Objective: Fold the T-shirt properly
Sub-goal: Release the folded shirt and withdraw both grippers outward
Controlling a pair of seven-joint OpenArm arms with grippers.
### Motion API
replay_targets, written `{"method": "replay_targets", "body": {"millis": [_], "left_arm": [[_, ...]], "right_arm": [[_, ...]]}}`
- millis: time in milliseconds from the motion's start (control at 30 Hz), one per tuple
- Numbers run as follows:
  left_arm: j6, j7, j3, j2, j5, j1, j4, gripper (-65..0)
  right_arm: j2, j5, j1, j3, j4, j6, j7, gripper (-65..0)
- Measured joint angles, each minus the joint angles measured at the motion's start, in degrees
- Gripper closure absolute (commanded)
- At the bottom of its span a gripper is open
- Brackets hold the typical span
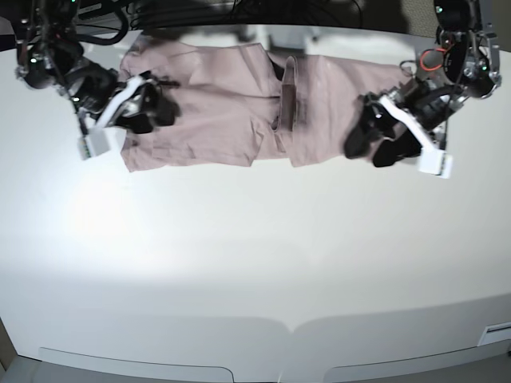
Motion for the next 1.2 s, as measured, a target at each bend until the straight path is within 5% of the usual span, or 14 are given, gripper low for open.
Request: {"method": "replay_targets", "body": {"millis": [167,267,467,833,1200], "left_arm": [[0.0,0.2,-6.5,0.0,-0.3,2.4,0.0,-38.8],[-0.9,-0.2,-9.2,0.0,-0.3,3.3,0.0,-38.8],[-1.9,0.4,-12.9,0.1,-0.3,3.5,0.0,-38.8],[-1.9,0.4,-13.6,0.1,-0.2,3.6,0.0,-38.8],[-1.9,0.6,-13.6,0.1,-0.2,3.6,0.0,-38.6]], "right_arm": [[0.3,1.6,0.8,7.6,-1.0,0.3,-8.1,-30.5],[0.9,1.9,3.8,8.5,-5.8,0.5,-15.1,-30.5],[1.0,4.7,11.2,8.6,-19.6,2.1,-20.4,-30.5],[1.2,4.5,15.4,8.4,-31.6,3.5,-21.3,-30.5],[-1.7,5.9,16.0,-0.7,-32.2,4.3,-19.9,-30.5]]}}
